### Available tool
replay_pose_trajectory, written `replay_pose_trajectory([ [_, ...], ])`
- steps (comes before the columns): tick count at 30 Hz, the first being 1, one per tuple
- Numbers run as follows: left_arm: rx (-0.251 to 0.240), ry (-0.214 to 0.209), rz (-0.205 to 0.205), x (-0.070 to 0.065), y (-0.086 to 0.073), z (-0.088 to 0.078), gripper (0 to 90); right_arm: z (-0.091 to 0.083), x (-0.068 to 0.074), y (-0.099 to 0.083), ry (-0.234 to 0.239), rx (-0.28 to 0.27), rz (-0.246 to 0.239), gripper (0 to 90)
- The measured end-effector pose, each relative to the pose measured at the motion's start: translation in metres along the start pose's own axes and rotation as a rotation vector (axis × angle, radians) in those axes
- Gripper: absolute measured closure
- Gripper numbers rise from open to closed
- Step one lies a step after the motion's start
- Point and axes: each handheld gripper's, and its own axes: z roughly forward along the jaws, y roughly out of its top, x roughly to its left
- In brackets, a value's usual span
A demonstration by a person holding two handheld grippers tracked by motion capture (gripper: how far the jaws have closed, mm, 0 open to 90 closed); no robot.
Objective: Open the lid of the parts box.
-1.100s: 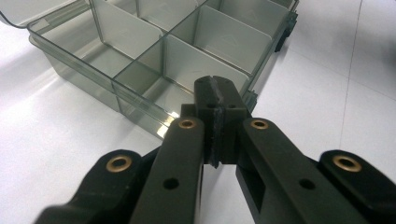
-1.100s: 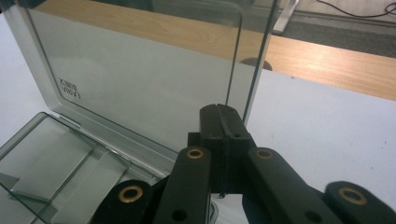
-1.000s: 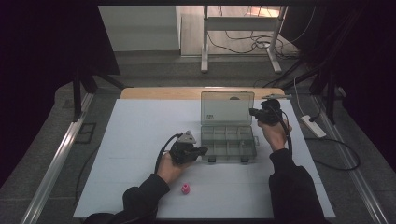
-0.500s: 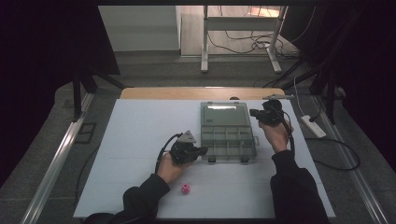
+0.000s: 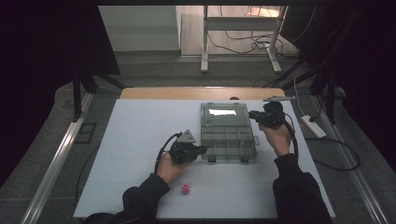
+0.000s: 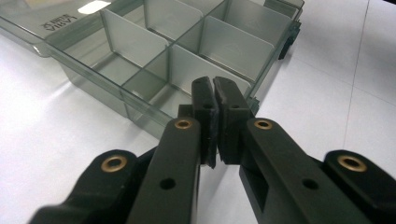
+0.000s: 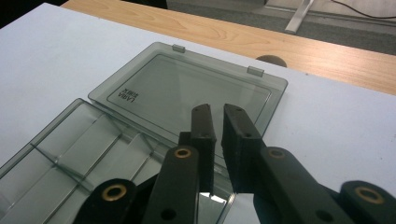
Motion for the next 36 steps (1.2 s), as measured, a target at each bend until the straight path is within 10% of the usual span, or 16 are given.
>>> replay_pose_trajectory([
  [36, 0.005, 0.021, -0.06, 0.013, -0.008, -0.033, 59.0, -0.027, 0.023, -0.034, 0.031, 0.044, -0.042, 57.1],
])
